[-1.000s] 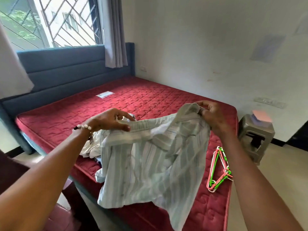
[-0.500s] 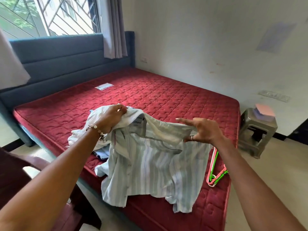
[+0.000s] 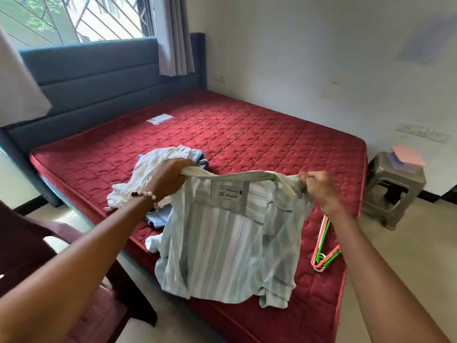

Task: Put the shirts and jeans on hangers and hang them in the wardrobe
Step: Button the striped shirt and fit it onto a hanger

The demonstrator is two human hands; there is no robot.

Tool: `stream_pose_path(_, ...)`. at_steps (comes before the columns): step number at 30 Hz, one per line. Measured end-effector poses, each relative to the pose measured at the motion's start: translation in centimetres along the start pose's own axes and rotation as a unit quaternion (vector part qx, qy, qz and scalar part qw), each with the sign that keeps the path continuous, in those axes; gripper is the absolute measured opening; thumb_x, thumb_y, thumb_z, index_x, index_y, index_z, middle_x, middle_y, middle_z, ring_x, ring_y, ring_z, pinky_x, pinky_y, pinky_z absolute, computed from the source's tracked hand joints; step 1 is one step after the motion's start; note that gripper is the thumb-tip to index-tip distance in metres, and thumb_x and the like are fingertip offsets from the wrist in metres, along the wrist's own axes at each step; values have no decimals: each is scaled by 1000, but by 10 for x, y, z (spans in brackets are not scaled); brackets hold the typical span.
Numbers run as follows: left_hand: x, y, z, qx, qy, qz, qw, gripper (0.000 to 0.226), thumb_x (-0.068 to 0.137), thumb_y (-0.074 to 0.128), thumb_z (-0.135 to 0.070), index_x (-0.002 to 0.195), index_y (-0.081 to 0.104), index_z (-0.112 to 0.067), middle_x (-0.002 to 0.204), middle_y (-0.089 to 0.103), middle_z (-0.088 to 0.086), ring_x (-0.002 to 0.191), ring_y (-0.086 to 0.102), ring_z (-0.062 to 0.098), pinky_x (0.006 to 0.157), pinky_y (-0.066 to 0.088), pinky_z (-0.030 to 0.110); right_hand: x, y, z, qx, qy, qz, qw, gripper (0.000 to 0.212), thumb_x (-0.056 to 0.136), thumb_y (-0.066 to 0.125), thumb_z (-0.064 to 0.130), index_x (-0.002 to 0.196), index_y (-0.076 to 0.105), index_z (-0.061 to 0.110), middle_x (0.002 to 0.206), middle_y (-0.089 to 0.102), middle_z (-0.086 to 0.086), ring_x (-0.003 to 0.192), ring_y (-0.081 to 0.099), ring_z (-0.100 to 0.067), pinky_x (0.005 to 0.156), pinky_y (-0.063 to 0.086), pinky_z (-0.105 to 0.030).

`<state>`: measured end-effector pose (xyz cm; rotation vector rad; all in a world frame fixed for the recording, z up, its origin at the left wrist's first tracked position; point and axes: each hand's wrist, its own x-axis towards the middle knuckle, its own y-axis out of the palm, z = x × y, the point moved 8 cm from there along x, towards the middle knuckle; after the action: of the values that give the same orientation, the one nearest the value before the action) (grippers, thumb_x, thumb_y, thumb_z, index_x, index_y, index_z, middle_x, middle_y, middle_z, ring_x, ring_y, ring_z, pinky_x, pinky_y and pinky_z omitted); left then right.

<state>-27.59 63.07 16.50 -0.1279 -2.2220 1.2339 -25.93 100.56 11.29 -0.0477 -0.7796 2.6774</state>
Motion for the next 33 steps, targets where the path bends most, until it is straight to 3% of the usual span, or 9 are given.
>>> stream_pose_path(3,14,-1,-13,-99,-97,3,990,26,73,63,8,92,74,-6,85,70,7,78,62,17,60,39,9,-13,21,21,-105,-68,40,991,34,80,69,48,105,65,26,103,63,-1,93,60,-17,79,50,-33)
stream_pose_path(7,34,11,-38,-194,-185,12,963,9,71,74,-10,78,75,-14,81,71,12,68,59,13,60,51,33,-65,101,65,3,-134,296,946,83,73,77,50,142,33,36,121,57,3,108,56,-11,85,52,-30)
stream_pose_path(10,45,11,-41,-197,-194,32,961,10,69,73,-20,74,75,-11,78,71,16,63,59,15,64,56,42,-63,127,54,-67,-159,232,957,58,76,79,35,126,53,21,95,65,4,85,64,-12,66,44,-8)
stream_pose_path(13,48,1,-34,-199,-204,40,958,9,69,72,-26,67,75,-18,69,70,5,61,60,14,63,56,40,-49,125,37,-25,-149,164,975,16,81,63,26,92,69,16,75,66,4,67,60,-7,57,42,-24)
stream_pose_path(21,6,-1,46,-244,-353,1,903,25,73,80,-20,75,70,3,52,54,-5,46,44,5,45,37,19,3,62,1,30,-74,33,996,30,83,49,-5,76,65,19,81,67,-2,77,60,-14,70,45,-27)
stream_pose_path(24,-11,9,57,-389,-370,2,844,29,71,80,-14,92,71,4,74,68,9,68,61,19,65,55,28,3,50,8,90,-88,94,987,33,85,51,-9,75,65,20,71,67,11,62,57,5,65,43,-18)
stream_pose_path(26,-12,12,62,-404,-369,4,837,30,70,80,-12,96,70,-1,81,69,9,77,62,22,71,56,29,-7,52,11,117,-95,188,970,7,80,72,22,82,67,17,66,67,12,57,52,3,56,41,-13)
stream_pose_path(29,-15,13,78,-344,-418,-43,840,33,75,79,-13,104,63,-11,87,62,3,75,58,14,66,53,27,-17,58,-2,51,-82,318,943,51,54,88,41,95,66,23,72,65,3,61,53,-7,55,43,-20)
stream_pose_path(33,-17,16,83,-316,-421,-67,848,27,84,72,-17,105,55,-20,78,55,2,63,50,12,56,46,26,-12,54,-20,51,-63,300,951,54,51,92,36,90,59,20,56,49,6,48,38,-6,42,31,-18)
